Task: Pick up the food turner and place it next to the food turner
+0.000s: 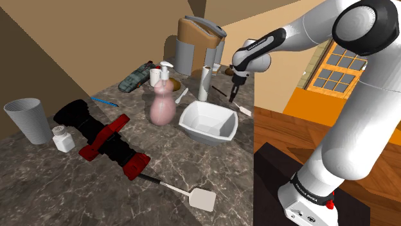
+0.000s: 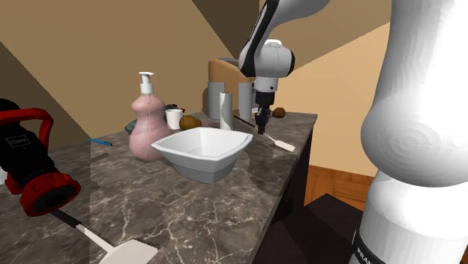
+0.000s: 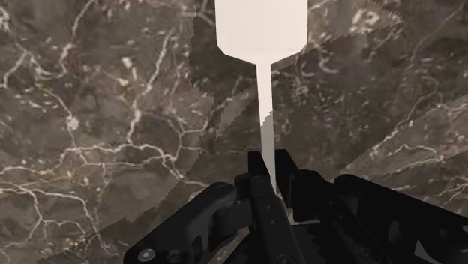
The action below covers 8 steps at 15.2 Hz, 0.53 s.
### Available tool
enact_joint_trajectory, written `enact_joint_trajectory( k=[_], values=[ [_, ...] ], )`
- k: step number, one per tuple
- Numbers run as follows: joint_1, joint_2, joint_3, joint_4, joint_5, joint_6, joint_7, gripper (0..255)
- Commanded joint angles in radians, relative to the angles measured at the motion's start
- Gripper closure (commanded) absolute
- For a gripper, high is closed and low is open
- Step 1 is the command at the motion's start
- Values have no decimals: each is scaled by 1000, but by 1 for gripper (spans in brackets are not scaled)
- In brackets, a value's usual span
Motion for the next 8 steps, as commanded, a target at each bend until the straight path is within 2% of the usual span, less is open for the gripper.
enact_joint_trajectory(
  k=[1,6,8],
  values=[
    [1,-21,-3,7,-14,-27,8,255],
    [3,-60,-6,34,-38,-88,28,255],
    [30,-89,15,-1,-55,-77,85,255]
  ],
)
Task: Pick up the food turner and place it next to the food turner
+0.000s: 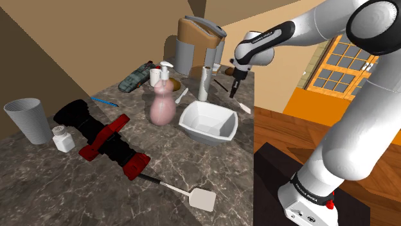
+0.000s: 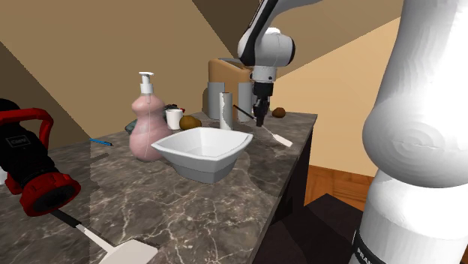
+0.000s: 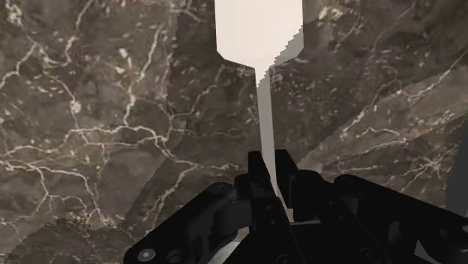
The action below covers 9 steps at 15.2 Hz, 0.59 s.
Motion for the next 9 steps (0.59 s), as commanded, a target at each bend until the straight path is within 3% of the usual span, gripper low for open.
enact_joint_trajectory(
  k=[1,9],
  values=[
    [25,-25,21,-23,-16,2,56,255],
    [124,-94,123,-105,-54,27,280,255]
  ],
)
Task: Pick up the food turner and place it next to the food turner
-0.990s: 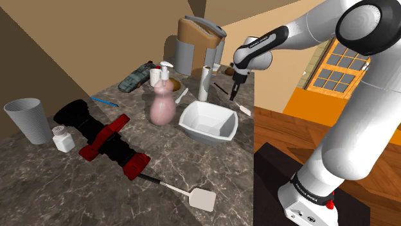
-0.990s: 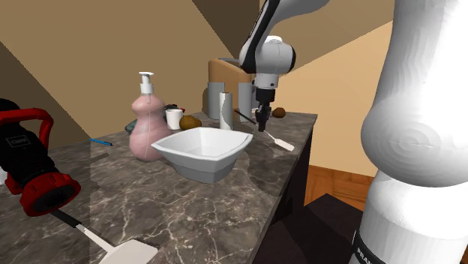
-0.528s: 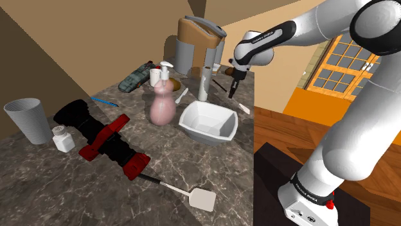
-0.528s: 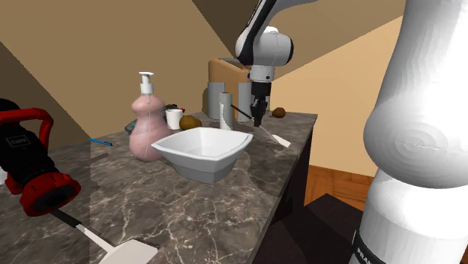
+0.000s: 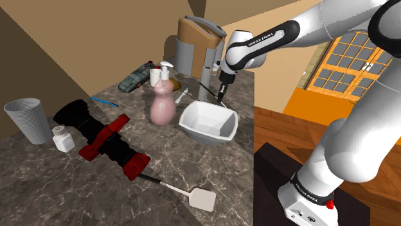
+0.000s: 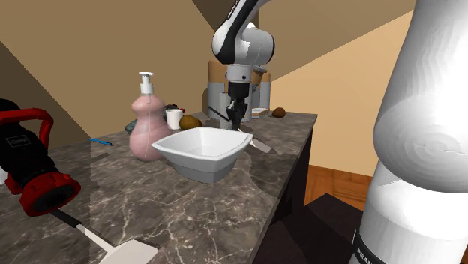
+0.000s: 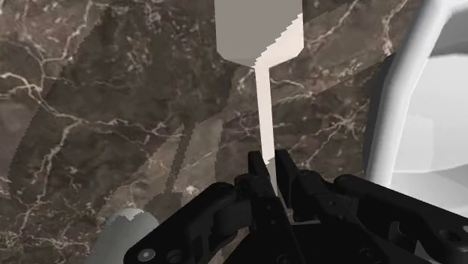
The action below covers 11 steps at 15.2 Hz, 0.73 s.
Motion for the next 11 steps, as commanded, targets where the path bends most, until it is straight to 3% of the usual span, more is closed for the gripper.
enact_joint_trajectory(
  k=[1,11],
  values=[
    [22,-14,25,-15,-6,3,54,255],
    [144,0,161,-1,-16,9,318,255]
  ],
)
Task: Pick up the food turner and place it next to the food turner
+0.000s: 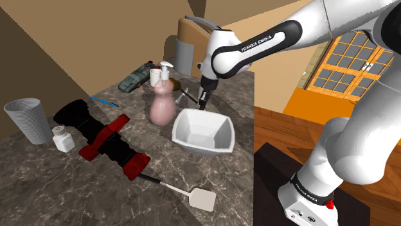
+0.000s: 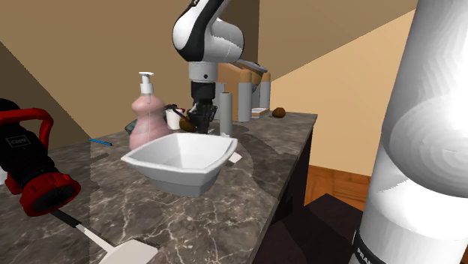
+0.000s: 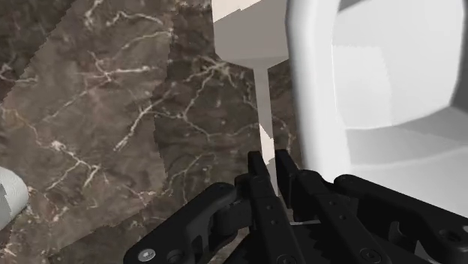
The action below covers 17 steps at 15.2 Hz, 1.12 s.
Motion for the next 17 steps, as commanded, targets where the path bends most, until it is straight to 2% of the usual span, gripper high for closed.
enact_joint_trajectory(
  k=[1,13,17],
  values=[
    [26,16,29,17,0,-2,54,255],
    [170,160,163,200,-28,-39,350,255],
    [178,192,169,198,-32,-6,367,255]
  ],
)
